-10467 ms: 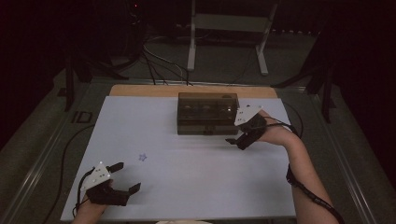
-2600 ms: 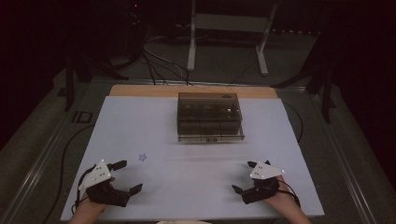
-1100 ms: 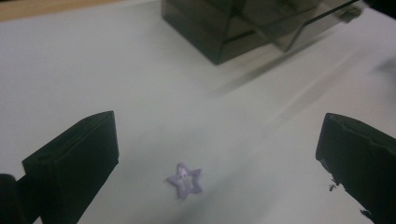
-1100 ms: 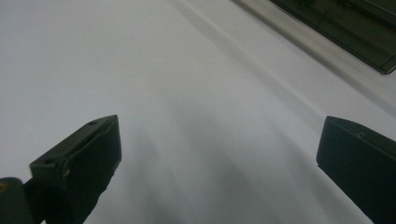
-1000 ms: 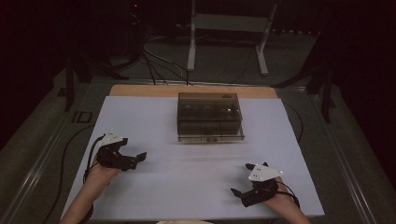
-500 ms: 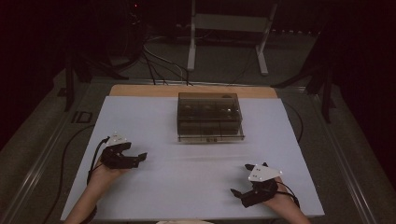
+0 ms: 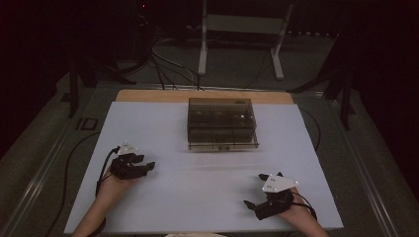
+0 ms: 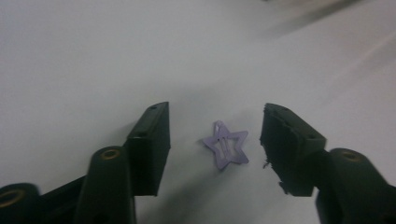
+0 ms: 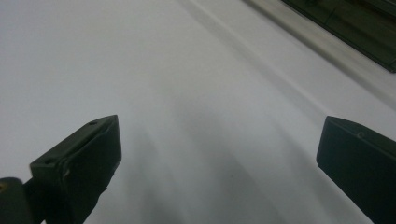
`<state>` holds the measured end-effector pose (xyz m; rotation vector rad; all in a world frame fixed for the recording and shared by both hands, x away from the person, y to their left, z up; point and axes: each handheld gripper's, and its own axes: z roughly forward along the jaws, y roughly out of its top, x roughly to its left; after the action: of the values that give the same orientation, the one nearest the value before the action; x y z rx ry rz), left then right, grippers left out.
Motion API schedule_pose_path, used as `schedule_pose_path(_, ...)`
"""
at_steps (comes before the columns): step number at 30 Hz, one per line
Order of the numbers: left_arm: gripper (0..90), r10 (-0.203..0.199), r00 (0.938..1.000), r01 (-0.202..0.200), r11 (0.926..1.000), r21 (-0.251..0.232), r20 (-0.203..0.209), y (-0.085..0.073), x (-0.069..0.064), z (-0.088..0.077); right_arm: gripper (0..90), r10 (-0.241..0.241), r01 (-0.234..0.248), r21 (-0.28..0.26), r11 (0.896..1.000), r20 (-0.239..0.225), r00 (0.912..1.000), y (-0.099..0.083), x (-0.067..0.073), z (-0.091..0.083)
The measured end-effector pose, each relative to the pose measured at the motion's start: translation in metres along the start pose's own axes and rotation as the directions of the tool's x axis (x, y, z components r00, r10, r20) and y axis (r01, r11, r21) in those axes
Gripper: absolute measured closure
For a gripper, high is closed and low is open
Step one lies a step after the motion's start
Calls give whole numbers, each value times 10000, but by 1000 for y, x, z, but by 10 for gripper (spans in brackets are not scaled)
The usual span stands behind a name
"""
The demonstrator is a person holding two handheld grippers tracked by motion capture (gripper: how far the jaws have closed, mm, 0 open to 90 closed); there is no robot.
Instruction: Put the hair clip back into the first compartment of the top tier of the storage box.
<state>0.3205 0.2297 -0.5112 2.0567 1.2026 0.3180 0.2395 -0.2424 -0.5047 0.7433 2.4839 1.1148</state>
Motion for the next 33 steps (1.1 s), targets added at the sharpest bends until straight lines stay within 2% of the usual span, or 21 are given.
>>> schedule_pose_path(4, 518, -59, 9999, 61, 9998, 168, -153, -1, 2, 3, 6, -19, 19, 31, 10000, 10, 10000, 0, 0, 0)
schedule_pose_path(9, 579, -189, 9997, 184, 9993, 339, 126, -2, 1, 6, 6, 2, -3, 59, 10000, 16, 10000, 0, 0, 1)
schedule_pose_path(14, 627, -210, 9997, 206, 9992, 339, 120, -2, 0, 7, 6, -42, 42, 62, 10000, 28, 10000, -1, 0, 1)
schedule_pose_path(17, 659, -89, 10000, 89, 9993, 361, -3, -1, -2, 8, 6, -37, 37, 70, 10000, 33, 10000, -1, 0, 1)
schedule_pose_path(21, 687, 288, 9989, -274, 9989, 380, -361, -2, -8, 9, 6, -63, 62, 93, 9999, 29, 10000, -1, 0, 1)
schedule_pose_path(29, 793, 562, 9980, -548, 9973, 493, -286, -2, -14, 10, 6, -139, 138, 142, 9998, 45, 9999, -1, 0, 1)
schedule_pose_path(31, 839, 296, 9995, -298, 9987, 417, 51, -1, -13, 9, 6, -152, 152, 135, 9998, 46, 9999, -1, 1, 1)
schedule_pose_path(32, 845, 296, 9995, -298, 9987, 417, 51, -1, -13, 9, 6, -152, 152, 135, 9998, 46, 9999, -1, 1, 1)
schedule_pose_path(33, 845, 514, 9987, -515, 9982, 322, 60, -1, -16, 9, 6, -153, 152, 142, 9998, 49, 9999, -1, 1, 1)
